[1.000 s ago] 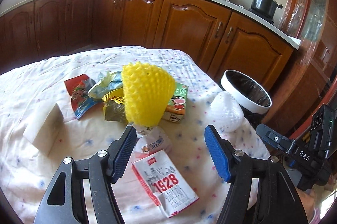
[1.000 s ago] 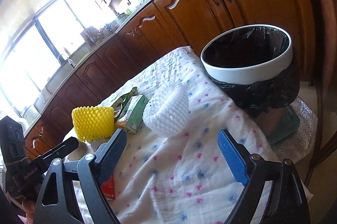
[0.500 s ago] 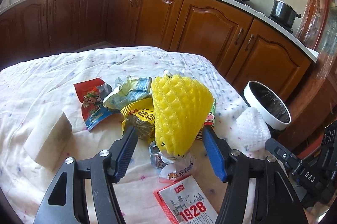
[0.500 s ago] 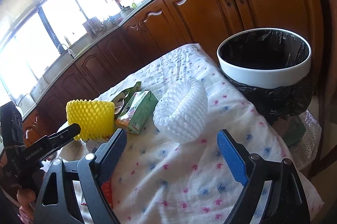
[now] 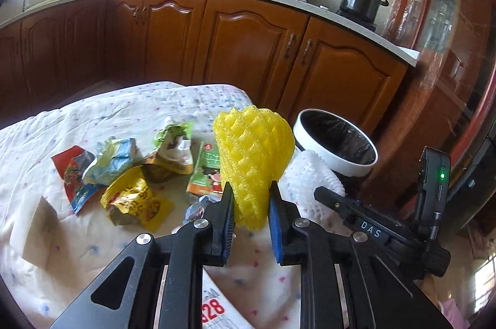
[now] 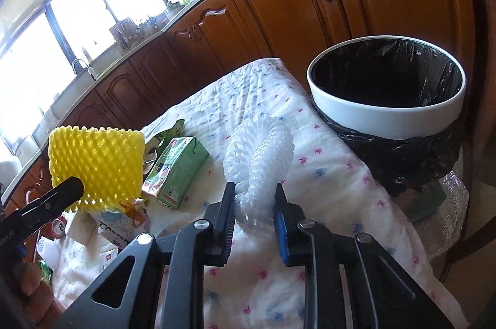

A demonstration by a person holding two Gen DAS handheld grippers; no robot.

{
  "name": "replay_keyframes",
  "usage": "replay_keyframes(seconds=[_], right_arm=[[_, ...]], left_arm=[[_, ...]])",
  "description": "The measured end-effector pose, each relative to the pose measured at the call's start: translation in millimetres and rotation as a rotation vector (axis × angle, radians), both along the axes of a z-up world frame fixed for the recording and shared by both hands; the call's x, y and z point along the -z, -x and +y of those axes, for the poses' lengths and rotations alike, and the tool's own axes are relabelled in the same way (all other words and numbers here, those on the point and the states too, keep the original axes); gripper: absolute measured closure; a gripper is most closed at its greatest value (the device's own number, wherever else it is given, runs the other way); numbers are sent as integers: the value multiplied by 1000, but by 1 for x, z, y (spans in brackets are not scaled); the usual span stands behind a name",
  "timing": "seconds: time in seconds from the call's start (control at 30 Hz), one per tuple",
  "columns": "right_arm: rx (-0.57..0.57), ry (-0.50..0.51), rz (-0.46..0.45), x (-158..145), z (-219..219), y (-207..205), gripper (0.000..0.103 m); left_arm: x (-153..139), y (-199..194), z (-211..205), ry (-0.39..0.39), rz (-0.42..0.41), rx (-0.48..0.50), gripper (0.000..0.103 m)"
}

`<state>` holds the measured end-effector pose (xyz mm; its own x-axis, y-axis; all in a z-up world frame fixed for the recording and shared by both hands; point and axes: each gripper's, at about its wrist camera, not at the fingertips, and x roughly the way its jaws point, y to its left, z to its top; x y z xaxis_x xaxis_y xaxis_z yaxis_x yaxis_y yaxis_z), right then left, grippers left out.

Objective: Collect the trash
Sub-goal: 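Carry the yellow net with the left tool while the right tool carries the white net to the bin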

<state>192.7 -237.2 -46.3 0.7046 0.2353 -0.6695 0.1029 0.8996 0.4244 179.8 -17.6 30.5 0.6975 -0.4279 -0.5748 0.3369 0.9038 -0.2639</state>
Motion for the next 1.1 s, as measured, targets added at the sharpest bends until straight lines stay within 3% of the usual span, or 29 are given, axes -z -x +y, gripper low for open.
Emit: replay_keyframes(seconds=[0.43,1.1], right_arm=[[81,16,-61,-31,-47,34,81],[149,15,-72,-38,-99,32,81]], left_arm=[[11,-29,-43,-20,61,88,85],[10,-62,-106,-28,60,145,85]])
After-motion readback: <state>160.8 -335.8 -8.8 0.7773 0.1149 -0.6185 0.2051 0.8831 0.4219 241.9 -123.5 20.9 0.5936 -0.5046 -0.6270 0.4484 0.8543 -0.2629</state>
